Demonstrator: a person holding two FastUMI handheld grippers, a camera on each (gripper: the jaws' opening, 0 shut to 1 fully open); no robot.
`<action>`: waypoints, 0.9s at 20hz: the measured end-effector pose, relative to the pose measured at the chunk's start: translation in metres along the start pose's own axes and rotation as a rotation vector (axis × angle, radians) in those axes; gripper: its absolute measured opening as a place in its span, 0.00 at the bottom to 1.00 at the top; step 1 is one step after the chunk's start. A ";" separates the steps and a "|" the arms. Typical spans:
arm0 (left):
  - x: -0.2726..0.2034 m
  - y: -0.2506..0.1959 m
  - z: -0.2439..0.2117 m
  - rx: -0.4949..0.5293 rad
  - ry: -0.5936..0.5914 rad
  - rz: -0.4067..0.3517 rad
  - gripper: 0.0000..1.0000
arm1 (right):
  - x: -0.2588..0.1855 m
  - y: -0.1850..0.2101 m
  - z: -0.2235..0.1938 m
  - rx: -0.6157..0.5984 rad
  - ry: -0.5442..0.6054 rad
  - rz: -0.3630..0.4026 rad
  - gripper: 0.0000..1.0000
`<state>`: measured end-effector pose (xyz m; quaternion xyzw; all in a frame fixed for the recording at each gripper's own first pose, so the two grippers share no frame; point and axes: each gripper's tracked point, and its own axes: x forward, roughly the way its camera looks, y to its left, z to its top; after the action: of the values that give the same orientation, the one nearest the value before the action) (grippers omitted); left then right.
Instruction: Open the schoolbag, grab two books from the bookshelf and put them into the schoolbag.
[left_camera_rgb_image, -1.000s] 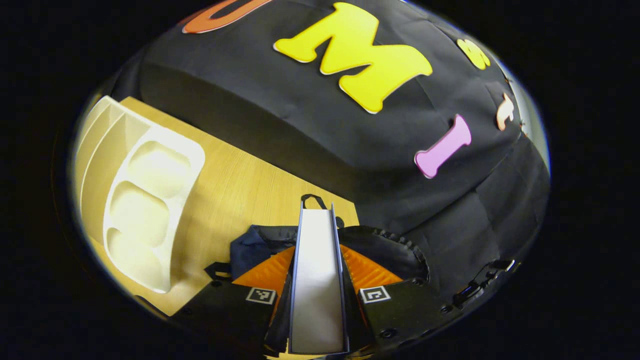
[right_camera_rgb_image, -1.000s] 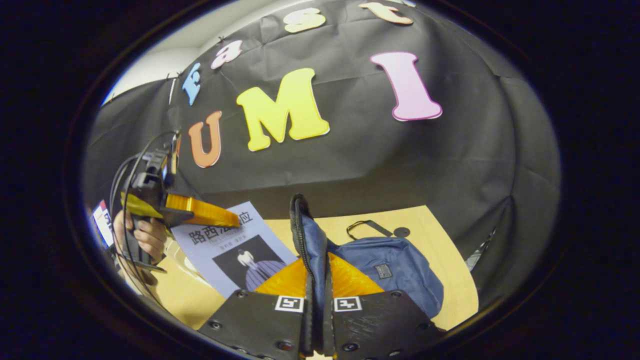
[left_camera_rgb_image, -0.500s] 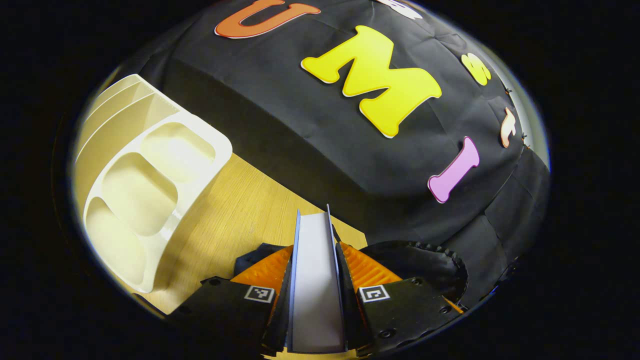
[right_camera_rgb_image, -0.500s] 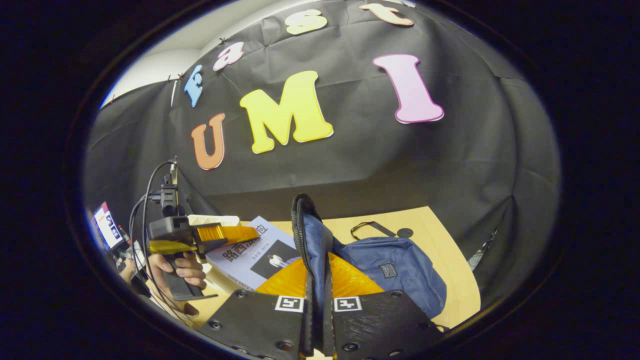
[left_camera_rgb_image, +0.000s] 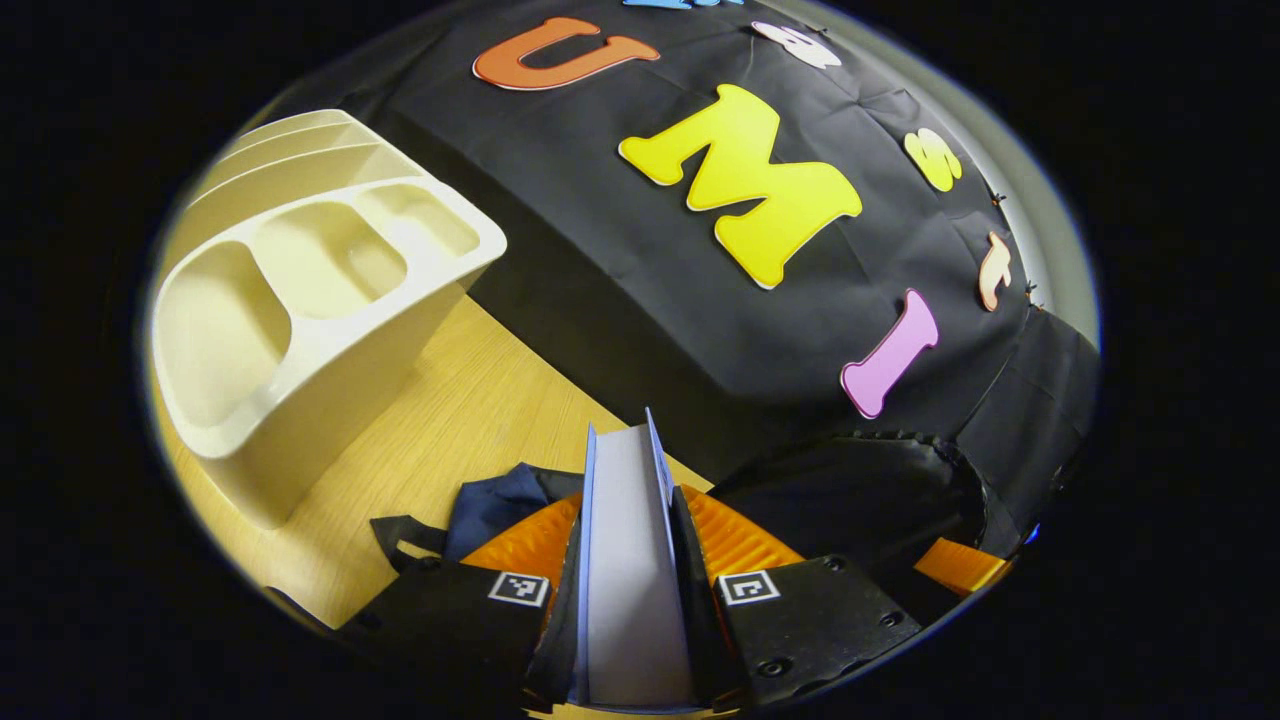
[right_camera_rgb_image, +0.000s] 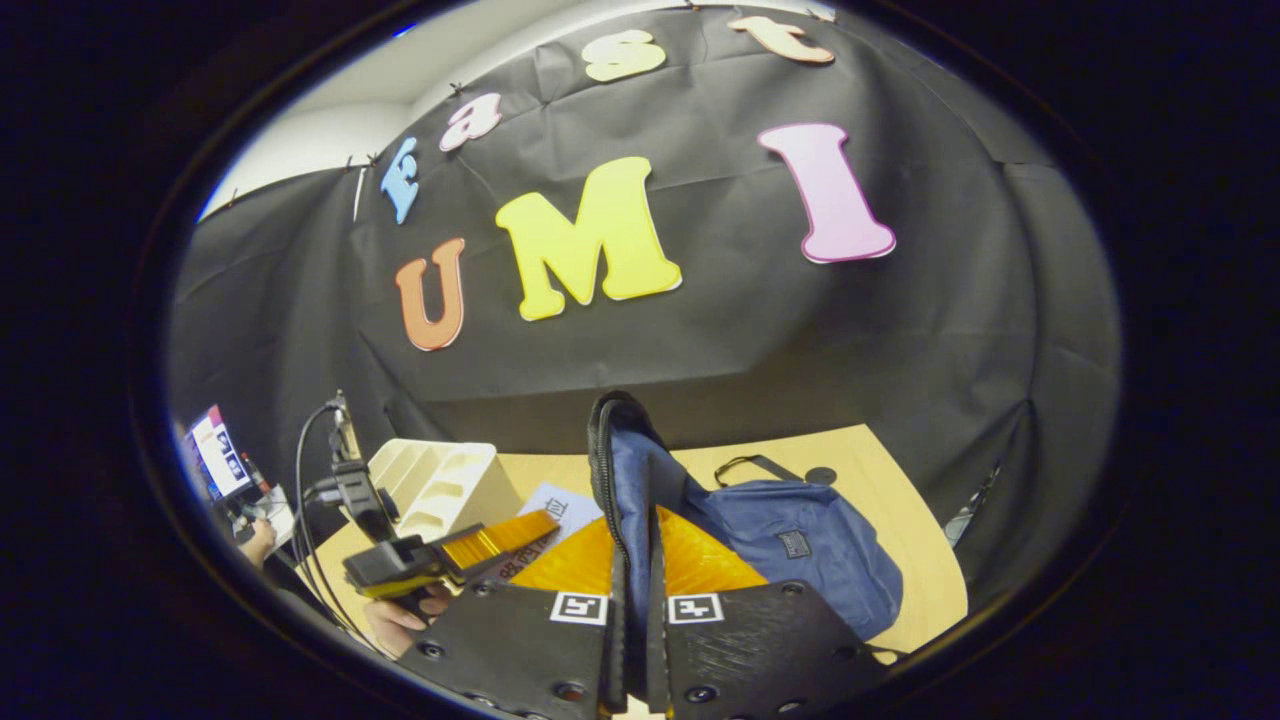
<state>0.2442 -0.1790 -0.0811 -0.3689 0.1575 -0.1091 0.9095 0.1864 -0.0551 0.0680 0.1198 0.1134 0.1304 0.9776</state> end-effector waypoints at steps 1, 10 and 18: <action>0.004 0.000 -0.004 -0.023 0.003 -0.008 0.48 | 0.002 0.005 0.000 0.001 0.002 0.009 0.07; 0.032 -0.023 -0.068 -0.055 0.091 -0.084 0.53 | 0.014 0.025 -0.004 -0.034 0.016 0.040 0.07; 0.050 -0.024 -0.106 -0.119 0.184 -0.106 0.50 | 0.015 0.012 -0.001 -0.009 0.001 0.024 0.07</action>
<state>0.2498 -0.2792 -0.1469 -0.4184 0.2265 -0.1811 0.8607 0.1977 -0.0394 0.0674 0.1169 0.1118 0.1427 0.9765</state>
